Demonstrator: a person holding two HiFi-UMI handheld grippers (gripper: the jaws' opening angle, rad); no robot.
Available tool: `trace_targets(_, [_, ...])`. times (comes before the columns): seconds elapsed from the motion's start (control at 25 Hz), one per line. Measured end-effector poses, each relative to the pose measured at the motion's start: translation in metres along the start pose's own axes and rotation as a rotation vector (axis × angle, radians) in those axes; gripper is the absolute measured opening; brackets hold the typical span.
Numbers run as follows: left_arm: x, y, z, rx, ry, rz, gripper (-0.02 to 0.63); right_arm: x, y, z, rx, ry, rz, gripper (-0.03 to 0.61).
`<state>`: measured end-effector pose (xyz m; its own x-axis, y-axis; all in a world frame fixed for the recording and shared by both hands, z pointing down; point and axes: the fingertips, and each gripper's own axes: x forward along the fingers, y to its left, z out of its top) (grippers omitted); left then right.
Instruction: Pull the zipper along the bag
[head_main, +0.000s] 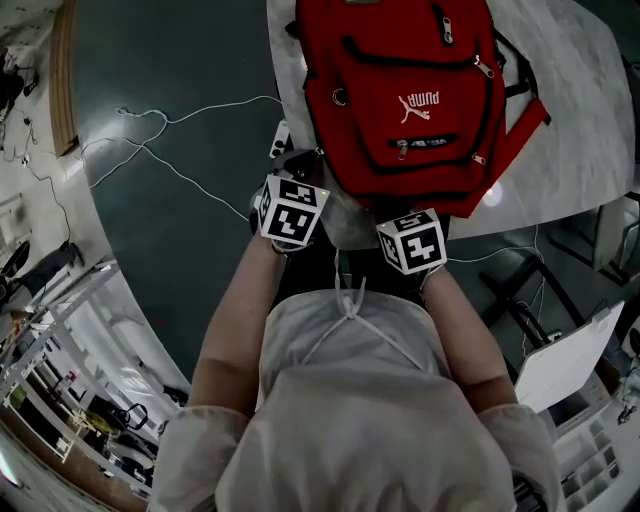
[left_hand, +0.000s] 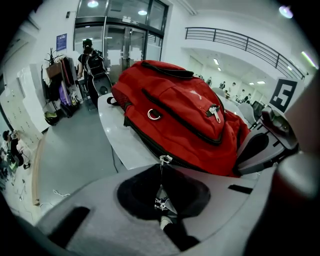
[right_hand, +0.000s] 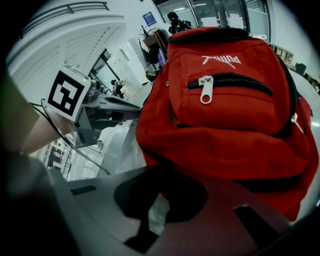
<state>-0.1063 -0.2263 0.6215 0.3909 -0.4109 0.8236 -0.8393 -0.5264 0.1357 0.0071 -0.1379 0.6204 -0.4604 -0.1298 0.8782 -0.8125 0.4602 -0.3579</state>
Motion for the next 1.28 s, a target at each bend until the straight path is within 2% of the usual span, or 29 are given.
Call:
trace_targets(0.4, [0.008,0.026,0.014,0.031,0.000,0.010,0.025,0.002,-0.001,0.002,0.001,0.030,-0.001,0.026])
trace_targets(0.88, [0.020,0.063,0.050,0.076,-0.031,0.052,0.025,0.002,-0.001,0.001,0.015,0.043,-0.011,0.026])
trace_targets(1.16, [0.031,0.083,0.069,0.077,-0.031,0.048,0.026,0.002,0.000,0.002,0.027,0.039,-0.013,0.026])
trace_targets(1.28, [0.034,0.088,0.074,0.102,-0.022,0.042,0.026,0.003,-0.001,0.003,0.045,0.037,-0.005,0.026])
